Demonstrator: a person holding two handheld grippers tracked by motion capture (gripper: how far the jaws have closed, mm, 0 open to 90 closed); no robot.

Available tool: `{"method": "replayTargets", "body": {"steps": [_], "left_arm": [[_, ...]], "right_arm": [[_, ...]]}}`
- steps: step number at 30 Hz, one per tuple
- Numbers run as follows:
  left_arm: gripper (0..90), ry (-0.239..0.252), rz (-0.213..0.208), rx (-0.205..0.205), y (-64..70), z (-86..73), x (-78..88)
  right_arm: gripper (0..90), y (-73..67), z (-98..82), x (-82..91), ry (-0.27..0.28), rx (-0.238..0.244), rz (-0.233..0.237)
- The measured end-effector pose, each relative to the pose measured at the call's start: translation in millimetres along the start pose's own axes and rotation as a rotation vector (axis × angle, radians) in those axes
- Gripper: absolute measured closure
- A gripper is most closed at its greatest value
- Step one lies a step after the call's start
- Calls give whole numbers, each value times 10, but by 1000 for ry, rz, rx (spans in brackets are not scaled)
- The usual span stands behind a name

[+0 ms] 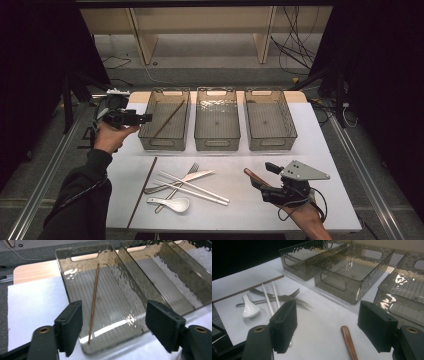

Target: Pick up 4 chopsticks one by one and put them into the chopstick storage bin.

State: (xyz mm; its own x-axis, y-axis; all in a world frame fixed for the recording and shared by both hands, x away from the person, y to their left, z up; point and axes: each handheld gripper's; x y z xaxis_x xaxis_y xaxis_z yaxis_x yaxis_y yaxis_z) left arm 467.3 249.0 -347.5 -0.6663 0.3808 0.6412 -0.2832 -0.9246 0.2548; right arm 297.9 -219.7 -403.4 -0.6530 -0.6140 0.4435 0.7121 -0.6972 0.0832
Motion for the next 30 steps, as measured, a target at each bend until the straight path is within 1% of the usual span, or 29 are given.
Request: {"method": "replayTargets", "body": {"steps": [1,4,6,8,9,11,14,16,18,22,25,28,30], "left_arm": [[287,-1,-3,-1,7,-47,23],[275,-61,18,-46,63,-176,31],[271,-82,24,-49,89,-252,48],[262,-102,53,-65,97,-314,61],[258,-108,62,-64,88,-342,73],[255,-126,55,-44,59,-403,97],[245,-156,61,-32,30,-501,120],[242,-174,54,-22,24,-574,124],[238,-201,59,-28,33,-646,119],[238,-234,56,-30,64,-780,104],[238,-256,53,-28,75,-851,115],[238,-279,67,-29,97,-922,131],[239,-308,72,-37,110,-977,131]], "right_arm": [[325,-1,0,-1,-1,1,0],[325,-1,4,-4,0,0,0],[325,-2,7,-7,-1,6,0],[325,-7,13,-1,6,7,3],[325,-8,16,3,6,8,1],[326,-6,16,5,8,7,1],[325,-1,9,8,6,5,4],[325,0,9,4,4,5,3],[326,-1,11,0,6,6,5],[325,-5,15,-2,5,8,4],[325,-2,14,-3,4,6,2],[325,3,12,2,3,3,0],[326,3,13,4,4,3,1]]}}
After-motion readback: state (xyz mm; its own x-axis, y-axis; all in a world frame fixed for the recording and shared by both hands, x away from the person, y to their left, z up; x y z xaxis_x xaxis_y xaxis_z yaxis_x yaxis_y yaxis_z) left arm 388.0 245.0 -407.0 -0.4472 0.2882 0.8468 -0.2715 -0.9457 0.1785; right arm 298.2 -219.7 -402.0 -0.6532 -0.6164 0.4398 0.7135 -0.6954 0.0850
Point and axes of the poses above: each handheld gripper's, and its own axes: x roughly backward along the jaws, z roughly out of its top, y roughly to its right, and after that the axes turned 8 degrees about x, right-handed
